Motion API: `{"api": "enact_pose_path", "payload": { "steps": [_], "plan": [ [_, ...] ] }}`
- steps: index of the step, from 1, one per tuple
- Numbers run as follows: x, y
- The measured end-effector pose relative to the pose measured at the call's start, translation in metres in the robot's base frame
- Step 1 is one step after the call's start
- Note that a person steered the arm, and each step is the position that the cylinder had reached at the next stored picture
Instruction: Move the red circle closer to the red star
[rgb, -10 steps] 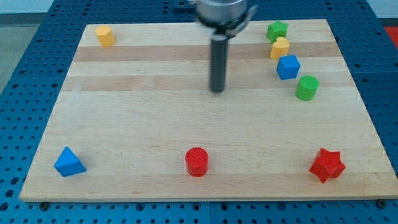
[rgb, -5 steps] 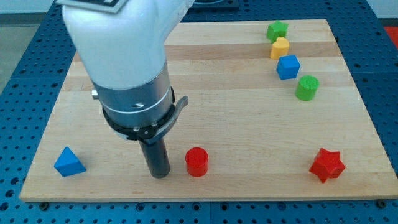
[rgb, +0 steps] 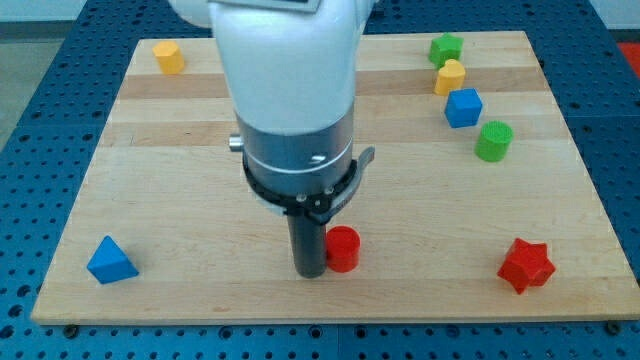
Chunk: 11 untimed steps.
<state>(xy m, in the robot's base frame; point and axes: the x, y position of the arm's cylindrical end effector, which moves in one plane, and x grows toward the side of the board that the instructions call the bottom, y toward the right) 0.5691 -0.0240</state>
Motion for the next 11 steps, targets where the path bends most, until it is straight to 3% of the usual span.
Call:
{"api": "enact_pose_path", "payload": {
  "steps": [7,11],
  "plan": [
    [-0.019,0.144],
    [-0.019,0.165]
  ]
}}
